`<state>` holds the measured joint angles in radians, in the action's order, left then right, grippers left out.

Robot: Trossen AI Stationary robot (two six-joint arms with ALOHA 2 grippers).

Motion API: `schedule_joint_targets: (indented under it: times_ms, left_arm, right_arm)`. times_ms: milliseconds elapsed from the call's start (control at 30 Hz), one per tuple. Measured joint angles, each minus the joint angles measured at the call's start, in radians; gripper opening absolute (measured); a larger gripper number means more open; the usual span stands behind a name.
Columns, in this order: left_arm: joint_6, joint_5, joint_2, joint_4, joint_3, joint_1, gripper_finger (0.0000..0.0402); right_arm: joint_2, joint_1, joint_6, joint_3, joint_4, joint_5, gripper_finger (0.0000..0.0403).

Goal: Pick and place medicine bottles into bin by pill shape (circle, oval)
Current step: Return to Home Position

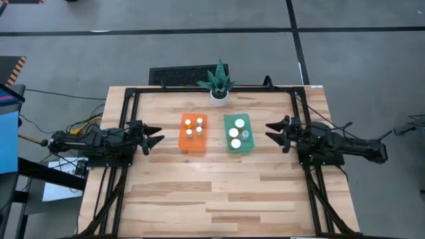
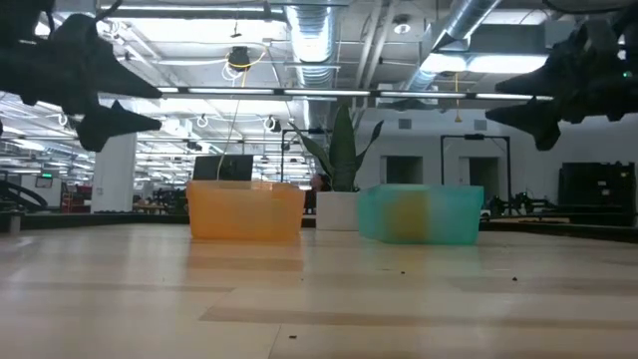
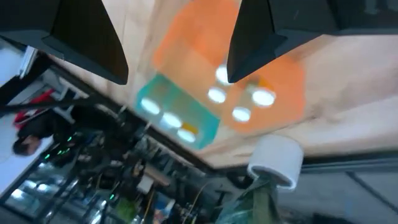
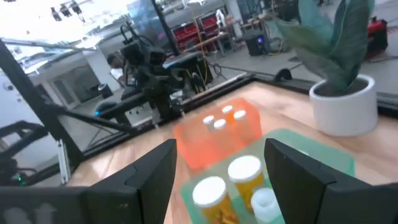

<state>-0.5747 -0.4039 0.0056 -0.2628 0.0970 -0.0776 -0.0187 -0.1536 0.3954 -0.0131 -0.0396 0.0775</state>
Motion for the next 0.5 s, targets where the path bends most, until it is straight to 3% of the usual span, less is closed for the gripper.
schedule_joint_targets:
  times_ms: [500]
  left_arm:
    - [0.035,-0.021,0.040,0.012,-0.001,-0.001,0.0268]
  right_arm:
    - [-0.022,0.012,-0.063,0.006,0.000,0.019,0.0255]
